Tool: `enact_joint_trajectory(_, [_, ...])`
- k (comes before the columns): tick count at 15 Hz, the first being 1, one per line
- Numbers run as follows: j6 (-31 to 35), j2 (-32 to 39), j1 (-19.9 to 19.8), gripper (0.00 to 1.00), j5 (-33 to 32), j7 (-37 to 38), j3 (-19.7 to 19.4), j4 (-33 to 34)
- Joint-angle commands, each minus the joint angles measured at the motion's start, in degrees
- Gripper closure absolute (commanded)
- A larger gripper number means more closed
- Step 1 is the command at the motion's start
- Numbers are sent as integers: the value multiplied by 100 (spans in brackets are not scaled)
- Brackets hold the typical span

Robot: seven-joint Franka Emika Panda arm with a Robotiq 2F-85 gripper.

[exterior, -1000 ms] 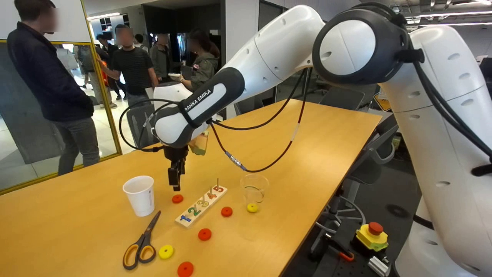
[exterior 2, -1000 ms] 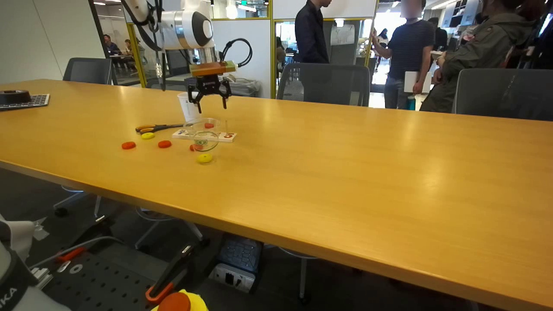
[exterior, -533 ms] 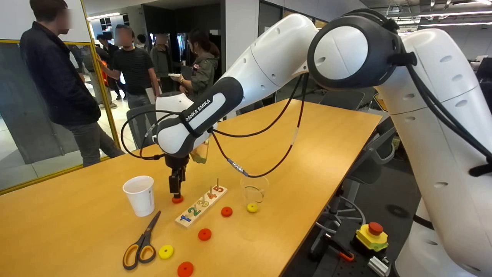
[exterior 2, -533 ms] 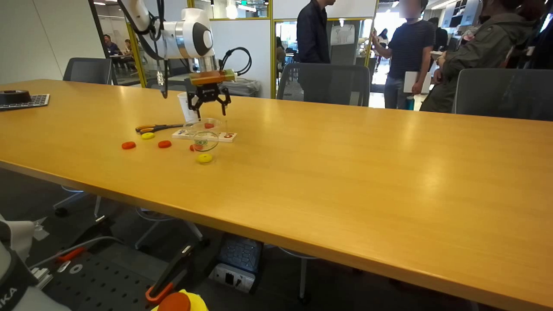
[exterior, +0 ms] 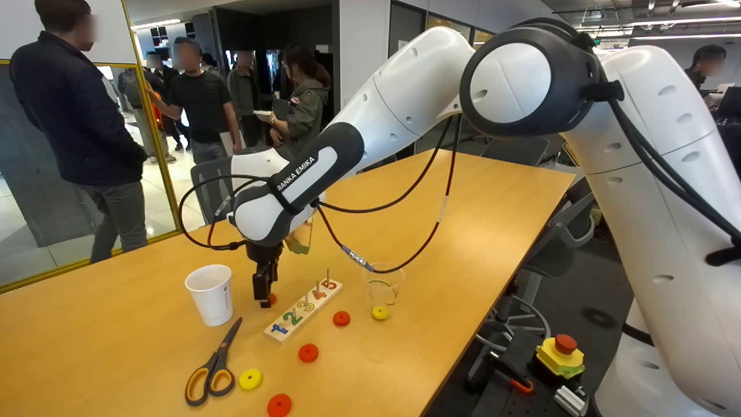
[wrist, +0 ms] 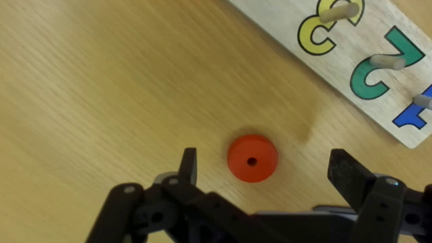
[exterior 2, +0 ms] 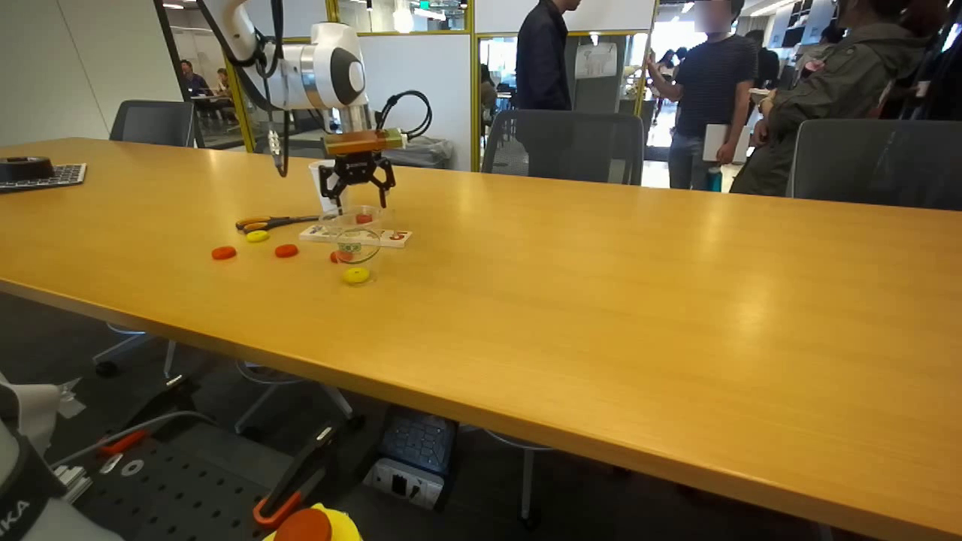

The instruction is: Put the yellow discs in the clear cup and the orange discs into the white cup

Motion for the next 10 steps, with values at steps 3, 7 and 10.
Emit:
enact_joint_trajectory(3, [153,154,19,0,21,77,3,81])
enact_joint_trajectory(7, [191,244,29,0,12,92,-1,128])
enact_joint_trajectory(10, [210,289,44,0,-2,104,-2,173])
